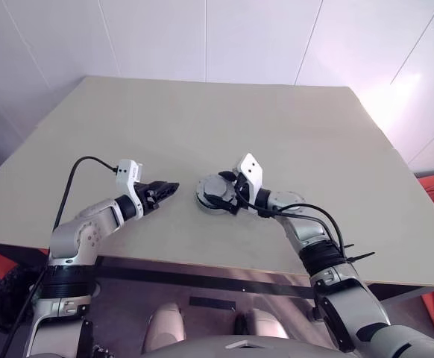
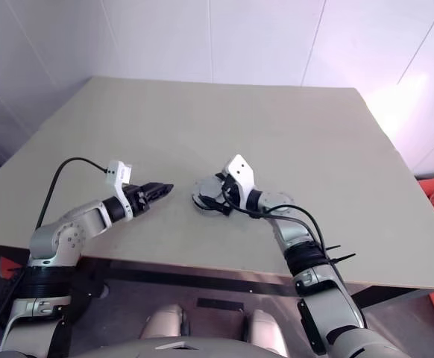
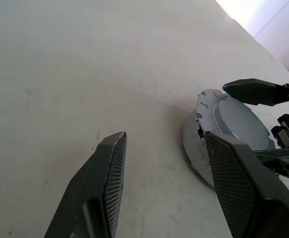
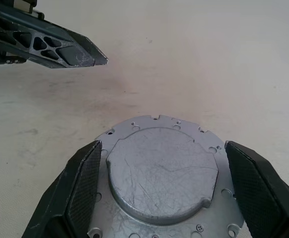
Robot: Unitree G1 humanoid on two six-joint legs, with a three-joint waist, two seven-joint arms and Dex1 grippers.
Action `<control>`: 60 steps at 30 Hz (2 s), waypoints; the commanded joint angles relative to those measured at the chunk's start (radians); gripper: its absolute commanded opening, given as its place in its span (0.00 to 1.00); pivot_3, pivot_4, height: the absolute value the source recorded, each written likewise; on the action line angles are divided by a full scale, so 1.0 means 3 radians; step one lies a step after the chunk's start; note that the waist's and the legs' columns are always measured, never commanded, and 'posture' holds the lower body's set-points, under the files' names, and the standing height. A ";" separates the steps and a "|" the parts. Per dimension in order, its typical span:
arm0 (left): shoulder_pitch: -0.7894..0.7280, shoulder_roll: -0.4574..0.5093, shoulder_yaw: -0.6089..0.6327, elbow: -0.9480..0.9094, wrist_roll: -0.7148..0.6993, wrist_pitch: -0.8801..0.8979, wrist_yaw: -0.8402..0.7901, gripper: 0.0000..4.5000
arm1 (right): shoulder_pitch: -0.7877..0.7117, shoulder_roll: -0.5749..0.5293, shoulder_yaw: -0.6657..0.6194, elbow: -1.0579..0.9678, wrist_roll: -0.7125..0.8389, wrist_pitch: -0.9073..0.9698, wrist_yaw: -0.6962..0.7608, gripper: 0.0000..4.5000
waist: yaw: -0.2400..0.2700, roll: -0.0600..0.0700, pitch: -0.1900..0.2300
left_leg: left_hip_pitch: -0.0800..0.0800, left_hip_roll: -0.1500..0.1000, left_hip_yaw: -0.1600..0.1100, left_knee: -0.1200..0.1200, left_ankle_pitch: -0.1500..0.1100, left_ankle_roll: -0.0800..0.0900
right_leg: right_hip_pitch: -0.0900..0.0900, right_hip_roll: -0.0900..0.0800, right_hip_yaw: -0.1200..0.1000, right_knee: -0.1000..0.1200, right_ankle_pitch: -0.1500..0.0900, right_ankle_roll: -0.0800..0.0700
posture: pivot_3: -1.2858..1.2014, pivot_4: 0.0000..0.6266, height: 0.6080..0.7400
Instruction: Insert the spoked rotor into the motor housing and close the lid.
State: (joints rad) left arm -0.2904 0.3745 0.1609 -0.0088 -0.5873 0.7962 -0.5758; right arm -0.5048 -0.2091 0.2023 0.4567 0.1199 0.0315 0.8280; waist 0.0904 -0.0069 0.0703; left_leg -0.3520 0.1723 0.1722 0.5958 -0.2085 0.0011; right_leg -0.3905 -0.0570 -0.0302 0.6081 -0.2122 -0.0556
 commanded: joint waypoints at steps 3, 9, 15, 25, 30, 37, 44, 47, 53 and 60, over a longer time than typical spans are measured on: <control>-0.0044 0.0031 0.0028 -0.0070 0.0006 -0.0069 -0.0006 0.59 | -0.0055 -0.0024 -0.0025 0.0038 -0.0044 -0.0076 -0.0002 0.78 | 0.0000 0.0000 0.0000 | 0.0000 0.0000 0.0000 0.0000 -0.0002 0.0004 | 0.0001 0.0000 0.0000 0.0000 0.0000 0.0000 | 0.52 0.00 1.00; -0.0046 0.0020 0.0045 -0.0053 0.0011 -0.0091 0.0003 0.59 | -0.0062 -0.0046 -0.0019 0.0038 -0.0062 -0.0083 0.0020 0.70 | 0.0002 0.0000 0.0000 | 0.0000 0.0000 0.0000 0.0000 -0.0004 0.0007 | 0.0001 0.0000 0.0000 -0.0001 0.0000 0.0000 | 0.52 0.00 1.00; -0.0047 0.0005 0.0045 -0.0040 0.0016 -0.0108 0.0014 0.59 | -0.0038 -0.0087 -0.0051 -0.0084 0.0062 0.0038 0.0186 0.70 | 0.0008 0.0000 0.0000 | 0.0000 -0.0001 0.0000 0.0000 -0.0005 0.0008 | 0.0002 -0.0001 0.0000 -0.0002 0.0000 0.0000 | 0.52 0.00 1.00; -0.0040 -0.0011 0.0043 -0.0032 0.0025 -0.0117 0.0013 0.59 | 0.0007 -0.0091 -0.0109 -0.0322 0.0298 0.0378 0.0397 0.70 | 0.0001 0.0000 0.0000 | -0.0001 0.0000 0.0001 -0.0001 -0.0007 0.0011 | 0.0001 0.0000 0.0000 -0.0005 0.0000 0.0000 | 0.52 0.00 1.00; -0.0037 -0.0010 0.0043 -0.0039 0.0027 -0.0113 0.0013 0.59 | 0.0007 -0.0069 -0.0092 -0.0291 0.0268 0.0333 0.0376 0.70 | 0.0001 0.0000 0.0000 | -0.0001 0.0000 0.0001 -0.0001 -0.0007 0.0011 | 0.0001 0.0000 0.0000 -0.0005 0.0000 0.0000 | 0.52 0.00 1.00; -0.0038 -0.0004 0.0047 -0.0046 0.0031 -0.0106 0.0018 0.59 | 0.0011 -0.0066 -0.0065 -0.0183 0.0220 0.0220 0.0404 0.70 | 0.0000 0.0000 0.0000 | -0.0001 0.0000 0.0001 -0.0002 -0.0007 0.0011 | 0.0000 0.0000 0.0000 -0.0005 0.0000 0.0000 | 0.52 0.00 1.00; -0.0034 -0.0002 0.0051 -0.0054 0.0036 -0.0102 0.0024 0.59 | 0.0031 -0.0106 -0.0070 -0.0050 0.0215 0.0125 0.0533 0.70 | 0.0001 0.0000 0.0000 | -0.0001 0.0000 0.0001 -0.0002 -0.0007 0.0011 | 0.0000 0.0000 0.0000 -0.0005 0.0000 0.0000 | 0.52 0.00 1.00; -0.0032 0.0000 0.0054 -0.0057 0.0036 -0.0101 0.0026 0.59 | 0.0029 -0.0109 -0.0067 -0.0008 0.0205 0.0092 0.0554 0.70 | 0.0001 0.0000 0.0000 | -0.0001 0.0000 0.0001 -0.0002 -0.0007 0.0011 | 0.0001 0.0000 0.0000 -0.0006 0.0000 0.0000 | 0.52 0.00 1.00; -0.0033 0.0004 0.0055 -0.0052 0.0037 -0.0106 0.0026 0.59 | -0.0022 -0.0092 -0.0061 0.0129 0.0116 0.0011 0.0452 0.70 | 0.0002 0.0000 0.0000 | 0.0001 0.0000 0.0001 -0.0001 -0.0007 0.0011 | 0.0003 -0.0001 0.0000 -0.0006 0.0000 0.0000 | 0.52 0.00 1.00; -0.0036 0.0003 0.0058 -0.0053 0.0038 -0.0110 0.0030 0.59 | -0.0065 -0.0050 -0.0049 0.0304 0.0058 -0.0117 0.0417 0.70 | -0.0005 0.0000 0.0000 | 0.0010 0.0000 0.0001 -0.0001 -0.0006 0.0009 | 0.0009 0.0000 0.0000 -0.0004 -0.0004 0.0006 | 0.52 0.00 1.00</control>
State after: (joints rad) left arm -0.2906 0.3671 0.1633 -0.0037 -0.5695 0.7813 -0.5626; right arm -0.5183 -0.2223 0.1899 0.5244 0.1561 -0.0002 0.9655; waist 0.0890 -0.0070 0.0702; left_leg -0.3484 0.1724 0.1725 0.5954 -0.2100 0.0035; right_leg -0.3873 -0.0571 -0.0301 0.6069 -0.2137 -0.0531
